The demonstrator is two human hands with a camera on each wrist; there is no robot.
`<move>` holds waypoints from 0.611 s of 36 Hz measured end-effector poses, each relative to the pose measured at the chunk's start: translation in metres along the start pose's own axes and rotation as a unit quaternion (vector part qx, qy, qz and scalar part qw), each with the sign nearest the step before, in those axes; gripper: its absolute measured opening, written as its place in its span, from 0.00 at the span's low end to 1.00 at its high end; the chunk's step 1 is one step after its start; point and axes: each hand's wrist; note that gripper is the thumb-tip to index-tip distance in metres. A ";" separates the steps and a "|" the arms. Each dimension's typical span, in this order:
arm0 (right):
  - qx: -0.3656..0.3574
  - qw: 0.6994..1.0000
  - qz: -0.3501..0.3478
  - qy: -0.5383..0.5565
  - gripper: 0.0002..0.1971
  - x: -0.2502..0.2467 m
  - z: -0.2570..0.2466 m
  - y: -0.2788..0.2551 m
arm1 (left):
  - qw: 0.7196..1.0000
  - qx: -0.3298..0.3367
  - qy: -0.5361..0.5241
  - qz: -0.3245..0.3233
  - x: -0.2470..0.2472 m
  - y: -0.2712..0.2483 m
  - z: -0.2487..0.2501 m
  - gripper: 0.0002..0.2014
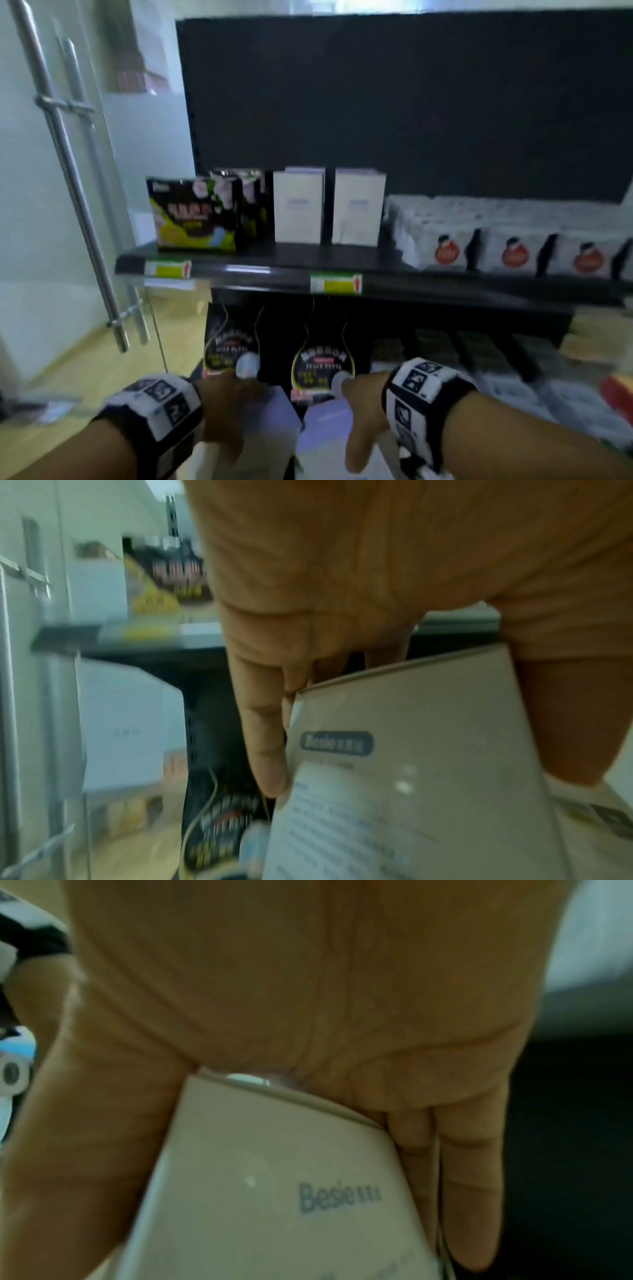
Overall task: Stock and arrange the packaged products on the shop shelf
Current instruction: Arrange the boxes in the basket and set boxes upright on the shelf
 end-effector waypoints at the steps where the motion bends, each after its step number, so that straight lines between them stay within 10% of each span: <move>1: -0.026 0.999 -0.020 0.004 0.59 -0.015 -0.001 -0.009 | 1.000 -0.004 -0.023 0.014 -0.012 -0.007 -0.001 0.44; 9: -0.064 0.988 0.143 -0.003 0.35 -0.153 -0.016 -0.122 | 0.977 -0.049 -0.087 0.187 -0.134 -0.088 -0.020 0.43; 22: -0.099 0.891 0.426 0.123 0.42 -0.257 -0.011 -0.118 | 0.909 -0.087 -0.139 0.382 -0.239 -0.059 -0.071 0.50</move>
Point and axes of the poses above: each hand's wrist, its own y-axis towards the middle knuckle, its own x-axis out of the palm, z = x × y, and after that the axes turned 12 degrees about y, right-handed
